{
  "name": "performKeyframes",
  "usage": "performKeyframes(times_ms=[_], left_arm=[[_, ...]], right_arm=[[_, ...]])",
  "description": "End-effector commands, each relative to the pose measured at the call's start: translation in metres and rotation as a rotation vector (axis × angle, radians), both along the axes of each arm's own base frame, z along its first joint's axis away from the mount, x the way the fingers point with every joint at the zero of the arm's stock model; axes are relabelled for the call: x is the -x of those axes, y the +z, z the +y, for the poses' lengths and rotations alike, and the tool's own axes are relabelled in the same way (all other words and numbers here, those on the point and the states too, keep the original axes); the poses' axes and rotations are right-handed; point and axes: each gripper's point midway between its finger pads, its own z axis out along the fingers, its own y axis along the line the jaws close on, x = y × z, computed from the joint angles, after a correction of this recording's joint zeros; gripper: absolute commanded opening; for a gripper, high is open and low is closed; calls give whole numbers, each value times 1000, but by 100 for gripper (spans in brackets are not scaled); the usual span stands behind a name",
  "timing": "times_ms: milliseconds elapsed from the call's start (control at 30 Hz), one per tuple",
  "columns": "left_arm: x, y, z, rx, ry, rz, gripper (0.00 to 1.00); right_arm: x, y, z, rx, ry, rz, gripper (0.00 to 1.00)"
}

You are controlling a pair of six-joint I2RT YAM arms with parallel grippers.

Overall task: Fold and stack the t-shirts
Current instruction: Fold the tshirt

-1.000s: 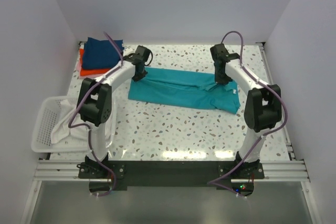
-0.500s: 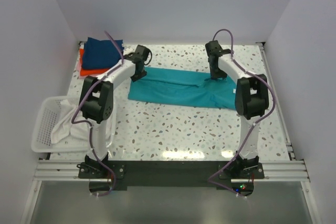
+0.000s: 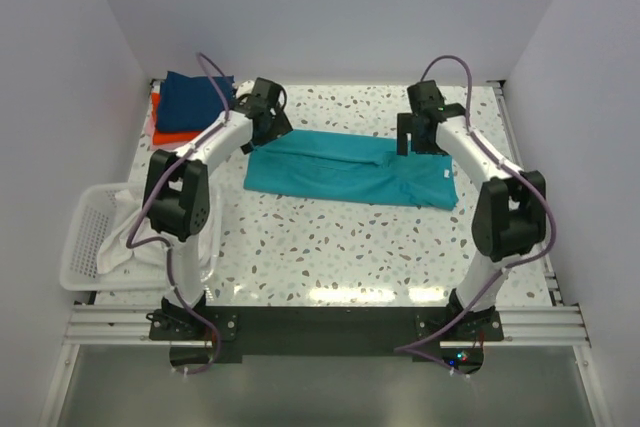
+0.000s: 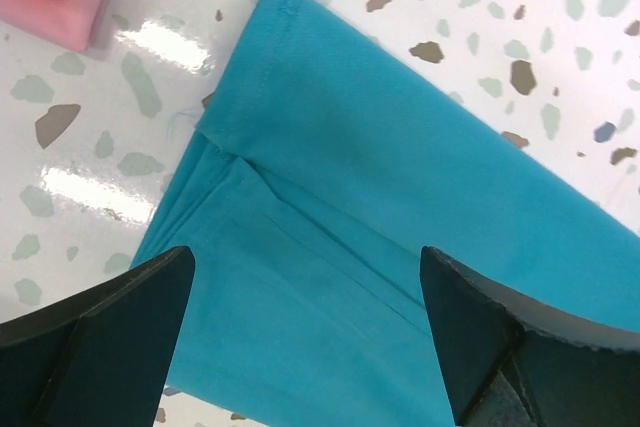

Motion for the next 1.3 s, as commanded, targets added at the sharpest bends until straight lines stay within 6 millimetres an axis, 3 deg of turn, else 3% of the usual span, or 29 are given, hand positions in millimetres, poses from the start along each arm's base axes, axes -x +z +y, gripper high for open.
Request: performKeyframes(times_ms=[0,33,100,133,200,233,300,333,467,633,700,833,900,933,1000,1100,1167,1200,1267], left_arm=[[-8,35,-19,59,-102,-91,100],[-9,36,-22,64,-113,-97,100],[-13,35,-31,75,-153,-111,100],[-16,36,-35,82,-171,-120,100],[-23,30,-47,96,-231,-125,100],[-26,28,-53,106,-265,-132,100],[-36,23,-62,116,-323,-165,100],[-35,19,-70,145,-357,-160,100],[-39,0,-79,161,-403,-160,100],[-20,-29,-72,145,-407,-90,100],[-14,-31,-70,147,-402,-88,100],[20,-57,-62,162,-395,-5,100],[32,-56,-65,183,-395,-1,100],[47,-67,-62,179,-389,32,100],[62,-62,-67,205,-379,32,100],[97,-67,-72,228,-367,69,100],[127,-71,-77,256,-353,103,100],[149,-83,-73,255,-343,146,100],[173,-76,-93,302,-356,138,100]], right_arm=[[21,20,12,-140,-18,-81,99],[37,5,12,-157,-42,-48,99],[49,10,20,-225,-31,-75,99],[63,-5,22,-249,-40,-41,99],[70,-4,32,-324,-20,-70,99],[83,-21,33,-340,-22,-41,99],[76,-26,40,-388,-1,-100,99],[82,-37,44,-410,7,-81,99],[69,-50,49,-461,6,-91,99],[54,-64,43,-507,-9,-73,99],[51,-72,37,-513,-25,-55,99],[39,-76,31,-546,-22,-38,99],[37,-84,29,-546,-21,-11,99],[31,-82,28,-539,-10,-17,99],[27,-91,23,-527,-19,12,99],[12,-89,20,-519,-13,10,99],[0,-92,21,-526,4,22,99],[-13,-84,23,-527,20,1,99],[-19,-93,29,-553,47,28,99]])
